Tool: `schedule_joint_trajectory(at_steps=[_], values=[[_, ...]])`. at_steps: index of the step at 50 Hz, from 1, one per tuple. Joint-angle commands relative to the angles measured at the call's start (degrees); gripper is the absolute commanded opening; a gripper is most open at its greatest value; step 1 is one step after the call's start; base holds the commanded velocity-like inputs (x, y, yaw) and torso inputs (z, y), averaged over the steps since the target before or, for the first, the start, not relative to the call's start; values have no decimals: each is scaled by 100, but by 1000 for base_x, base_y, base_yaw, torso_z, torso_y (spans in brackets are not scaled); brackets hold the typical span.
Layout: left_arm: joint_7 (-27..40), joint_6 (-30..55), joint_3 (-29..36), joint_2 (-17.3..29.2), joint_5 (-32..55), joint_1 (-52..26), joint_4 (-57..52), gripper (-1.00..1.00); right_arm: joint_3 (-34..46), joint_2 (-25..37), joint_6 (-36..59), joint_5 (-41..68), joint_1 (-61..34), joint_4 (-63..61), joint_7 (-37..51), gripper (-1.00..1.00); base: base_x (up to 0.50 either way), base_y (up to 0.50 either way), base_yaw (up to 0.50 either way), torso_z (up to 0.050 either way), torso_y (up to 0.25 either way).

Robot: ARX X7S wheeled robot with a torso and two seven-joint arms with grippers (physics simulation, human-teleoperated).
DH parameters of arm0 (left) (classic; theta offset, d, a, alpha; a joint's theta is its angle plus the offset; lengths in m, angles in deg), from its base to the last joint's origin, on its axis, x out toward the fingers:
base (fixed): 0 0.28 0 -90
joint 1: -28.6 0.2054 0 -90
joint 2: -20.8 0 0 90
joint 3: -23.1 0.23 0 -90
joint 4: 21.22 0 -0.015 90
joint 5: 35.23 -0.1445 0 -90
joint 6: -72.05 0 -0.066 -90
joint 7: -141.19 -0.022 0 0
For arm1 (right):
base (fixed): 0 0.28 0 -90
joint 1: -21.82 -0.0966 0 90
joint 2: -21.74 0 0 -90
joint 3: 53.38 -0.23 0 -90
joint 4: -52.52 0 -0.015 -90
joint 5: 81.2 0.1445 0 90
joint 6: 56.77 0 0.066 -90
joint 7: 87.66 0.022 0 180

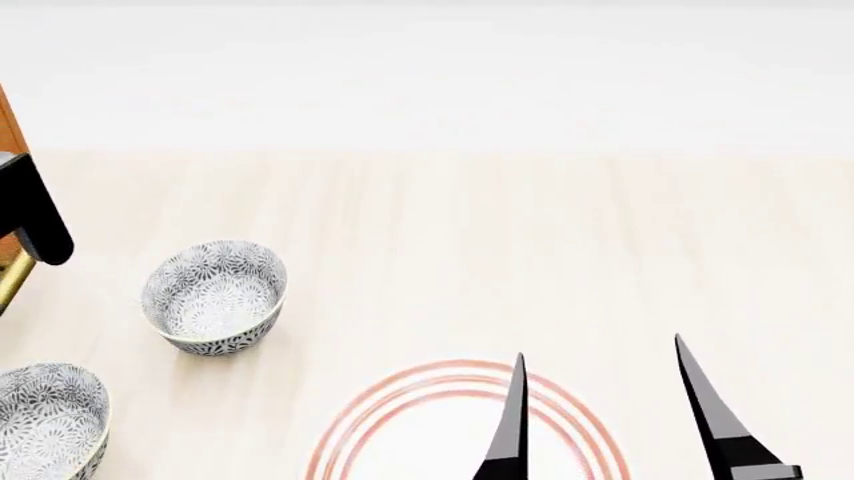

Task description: Open the top drawer of the cabinet.

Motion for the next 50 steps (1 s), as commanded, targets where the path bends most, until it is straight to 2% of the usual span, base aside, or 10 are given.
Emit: schedule_joint_trajectory(at_steps=[1,16,36,50], values=[[180,-66,7,-78,-5,-159,420,100,36,26,11,-8,-8,-8,16,100,0,0,0,0,0],[197,-172,29,-197,82,-204,774,100,65,64,26,7,-24,-10,30,100,0,0,0,0,0],[469,-322,51,-385,138,-550,1814,100,108,111,20,-13,-18,-29,68,100,0,0,0,0,0],[1025,-433,0,-494,141,-974,2757,100,177,123,-80,-45,-7,73,97,100,0,0,0,0,0]])
